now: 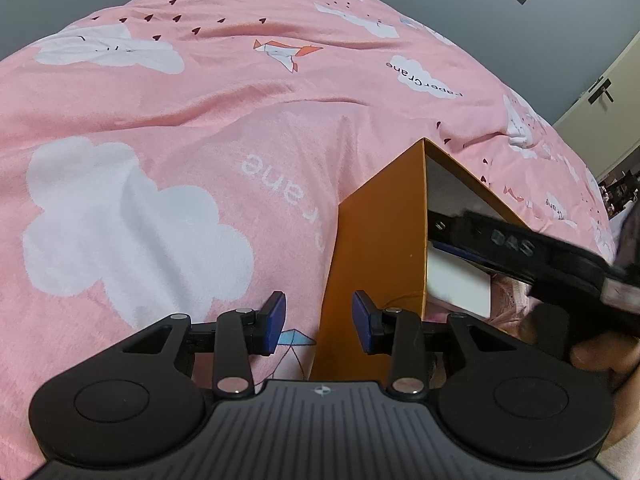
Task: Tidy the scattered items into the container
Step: 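Lower the gold box to the box floor and open the right gripper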
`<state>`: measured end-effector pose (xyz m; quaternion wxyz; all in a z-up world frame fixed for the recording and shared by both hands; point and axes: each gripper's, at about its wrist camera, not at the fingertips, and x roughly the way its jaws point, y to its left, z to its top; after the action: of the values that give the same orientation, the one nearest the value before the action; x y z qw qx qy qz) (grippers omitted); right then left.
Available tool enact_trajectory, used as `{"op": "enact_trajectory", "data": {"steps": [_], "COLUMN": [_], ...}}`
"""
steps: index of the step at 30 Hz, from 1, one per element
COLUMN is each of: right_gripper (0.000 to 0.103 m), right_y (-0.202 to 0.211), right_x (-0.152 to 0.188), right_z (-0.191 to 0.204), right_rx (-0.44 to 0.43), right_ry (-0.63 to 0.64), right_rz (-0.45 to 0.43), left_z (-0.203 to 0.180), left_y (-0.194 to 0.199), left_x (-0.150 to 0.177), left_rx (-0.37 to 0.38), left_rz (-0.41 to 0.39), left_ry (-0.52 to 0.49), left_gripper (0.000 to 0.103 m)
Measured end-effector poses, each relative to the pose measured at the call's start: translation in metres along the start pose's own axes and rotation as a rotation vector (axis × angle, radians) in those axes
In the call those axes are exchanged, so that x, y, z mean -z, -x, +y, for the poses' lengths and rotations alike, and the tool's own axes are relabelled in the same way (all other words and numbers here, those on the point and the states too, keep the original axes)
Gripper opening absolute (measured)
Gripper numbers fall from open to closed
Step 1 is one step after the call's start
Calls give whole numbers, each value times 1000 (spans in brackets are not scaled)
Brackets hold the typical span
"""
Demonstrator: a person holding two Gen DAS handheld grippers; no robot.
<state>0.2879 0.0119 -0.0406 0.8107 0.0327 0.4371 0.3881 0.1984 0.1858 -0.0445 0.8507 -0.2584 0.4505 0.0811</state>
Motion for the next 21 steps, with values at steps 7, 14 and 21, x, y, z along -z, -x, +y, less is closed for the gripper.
{"op": "enact_trajectory", "data": {"steps": [7, 14, 21], "right_gripper": [33, 21, 23], "right_y": [12, -5, -10], "right_x": [17, 18, 18], "right_z": [5, 5, 7], "right_rx": [21, 42, 40], "right_ry": [98, 88, 83], "right_rz": [78, 110, 129], "left_z": [3, 2, 2], "left_y": [2, 4, 4], "left_x": [5, 13, 17], "left_rx": [-12, -20, -17], "left_rz": [-4, -6, -4], "left_ry": [2, -5, -9], "left_gripper": [41, 41, 41]}}
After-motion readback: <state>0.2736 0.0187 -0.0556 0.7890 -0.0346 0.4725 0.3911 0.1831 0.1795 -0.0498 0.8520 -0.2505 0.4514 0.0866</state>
